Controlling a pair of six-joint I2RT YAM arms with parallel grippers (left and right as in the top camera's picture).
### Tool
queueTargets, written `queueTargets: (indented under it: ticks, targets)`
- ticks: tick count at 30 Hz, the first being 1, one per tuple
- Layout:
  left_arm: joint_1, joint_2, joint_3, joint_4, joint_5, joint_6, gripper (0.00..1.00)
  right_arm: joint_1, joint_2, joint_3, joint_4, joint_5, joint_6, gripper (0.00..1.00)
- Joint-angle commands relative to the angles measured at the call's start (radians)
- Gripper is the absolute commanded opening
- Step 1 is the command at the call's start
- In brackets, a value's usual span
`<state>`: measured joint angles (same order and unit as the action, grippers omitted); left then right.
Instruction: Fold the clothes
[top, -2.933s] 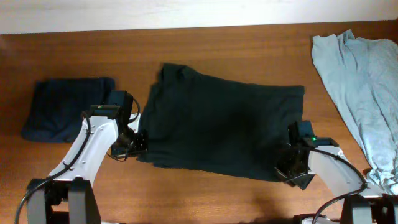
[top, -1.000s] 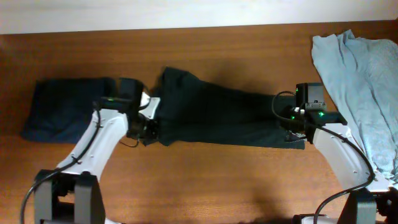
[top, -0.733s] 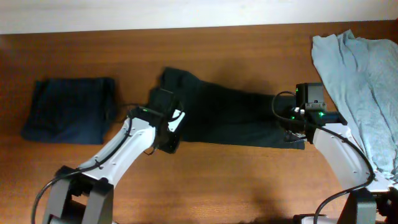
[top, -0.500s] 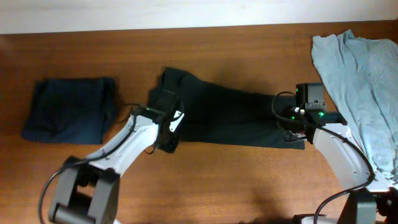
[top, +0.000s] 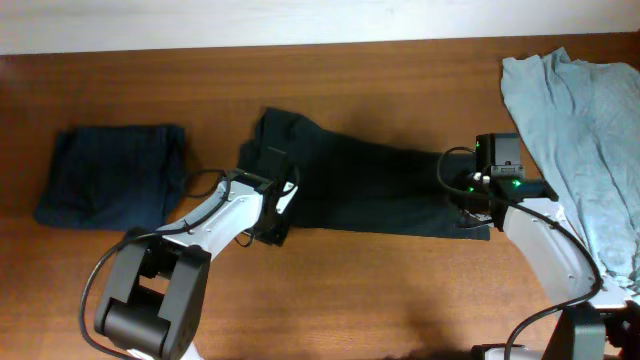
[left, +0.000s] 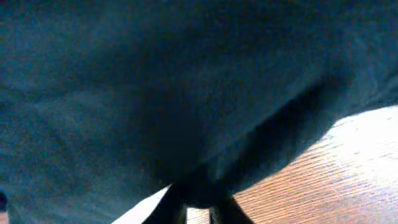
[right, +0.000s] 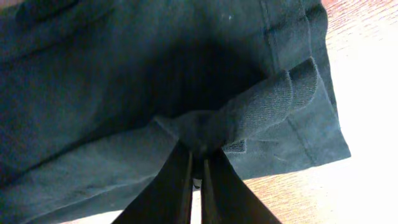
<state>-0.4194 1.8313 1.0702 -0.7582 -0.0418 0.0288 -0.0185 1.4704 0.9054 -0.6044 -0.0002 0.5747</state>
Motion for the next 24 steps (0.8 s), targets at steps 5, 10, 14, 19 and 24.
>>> queueTargets:
  ticks: [5,10,14,19,24]
  targets:
    - [0.000,-0.008,0.060,-0.098,-0.039,-0.018,0.01,0.005,0.003,0.011,0.000,0.013,0.001,0.05]
    - [0.000,-0.087,0.151,-0.178,-0.068,-0.040,0.00,0.005,0.003,0.011,0.000,0.013,0.001,0.05]
    - [0.001,-0.138,0.185,-0.170,-0.120,-0.039,0.01,0.005,0.003,0.011,0.001,0.013,0.001,0.05]
    - [0.003,-0.141,0.192,-0.101,-0.215,-0.034,0.00,0.005,0.003,0.011,0.001,0.013,0.001,0.06]
    - [0.003,-0.139,0.192,0.034,-0.216,0.042,0.01,0.005,0.003,0.011,0.004,0.013,0.001,0.05]
